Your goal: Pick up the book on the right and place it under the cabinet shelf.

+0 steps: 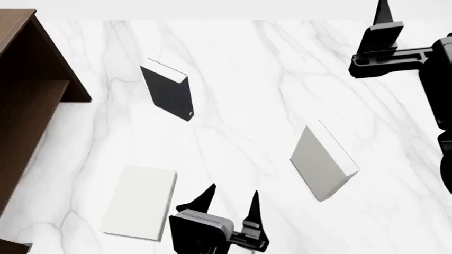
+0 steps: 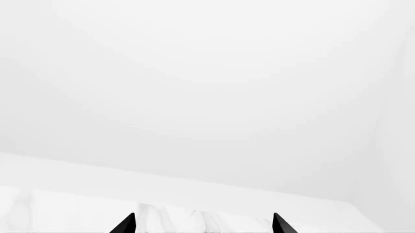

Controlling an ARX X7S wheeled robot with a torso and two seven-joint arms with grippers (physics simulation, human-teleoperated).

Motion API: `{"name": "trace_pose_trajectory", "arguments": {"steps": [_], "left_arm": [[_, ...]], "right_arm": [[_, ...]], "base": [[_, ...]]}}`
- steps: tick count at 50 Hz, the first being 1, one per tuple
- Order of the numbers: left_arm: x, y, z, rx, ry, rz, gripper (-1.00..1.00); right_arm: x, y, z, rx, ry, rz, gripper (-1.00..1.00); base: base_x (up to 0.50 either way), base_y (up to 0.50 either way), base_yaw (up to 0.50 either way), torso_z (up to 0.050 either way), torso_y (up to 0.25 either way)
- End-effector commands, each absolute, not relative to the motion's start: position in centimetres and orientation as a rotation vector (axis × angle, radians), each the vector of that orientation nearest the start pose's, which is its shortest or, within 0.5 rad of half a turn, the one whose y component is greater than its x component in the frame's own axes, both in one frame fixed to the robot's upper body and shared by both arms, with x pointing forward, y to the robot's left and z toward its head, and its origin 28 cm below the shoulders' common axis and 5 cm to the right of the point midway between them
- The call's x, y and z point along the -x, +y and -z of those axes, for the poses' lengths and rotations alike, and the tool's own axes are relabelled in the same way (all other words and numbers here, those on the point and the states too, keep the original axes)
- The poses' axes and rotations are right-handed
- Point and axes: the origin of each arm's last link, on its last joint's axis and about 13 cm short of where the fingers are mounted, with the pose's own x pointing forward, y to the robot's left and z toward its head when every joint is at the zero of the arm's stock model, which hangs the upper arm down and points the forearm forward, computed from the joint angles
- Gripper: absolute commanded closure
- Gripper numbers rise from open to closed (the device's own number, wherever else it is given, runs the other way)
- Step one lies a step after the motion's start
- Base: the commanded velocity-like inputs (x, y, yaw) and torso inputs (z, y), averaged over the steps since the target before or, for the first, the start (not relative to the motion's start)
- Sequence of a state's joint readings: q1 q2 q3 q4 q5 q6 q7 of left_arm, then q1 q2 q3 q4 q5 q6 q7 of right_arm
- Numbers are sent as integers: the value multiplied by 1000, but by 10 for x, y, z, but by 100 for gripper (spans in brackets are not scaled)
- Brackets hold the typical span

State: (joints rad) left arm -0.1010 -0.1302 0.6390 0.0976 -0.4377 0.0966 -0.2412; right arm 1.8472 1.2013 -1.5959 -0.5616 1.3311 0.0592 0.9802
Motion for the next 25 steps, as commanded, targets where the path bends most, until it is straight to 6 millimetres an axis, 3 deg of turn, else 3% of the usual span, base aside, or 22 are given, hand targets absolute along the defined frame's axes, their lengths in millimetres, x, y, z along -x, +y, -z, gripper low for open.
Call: {"name": "trace_pose_trajectory", "arguments": {"steps": [1, 25], "left_arm": [[-192, 105, -29, 321, -30, 361, -100], [-206, 112, -5, 327, 10, 266, -100]], "right_arm": [[-224, -157, -310, 185, -411, 78, -100], [-223, -155, -313, 188, -410, 67, -100]], "base": [[0, 0, 0, 0, 0], [0, 0, 0, 0, 0]]}}
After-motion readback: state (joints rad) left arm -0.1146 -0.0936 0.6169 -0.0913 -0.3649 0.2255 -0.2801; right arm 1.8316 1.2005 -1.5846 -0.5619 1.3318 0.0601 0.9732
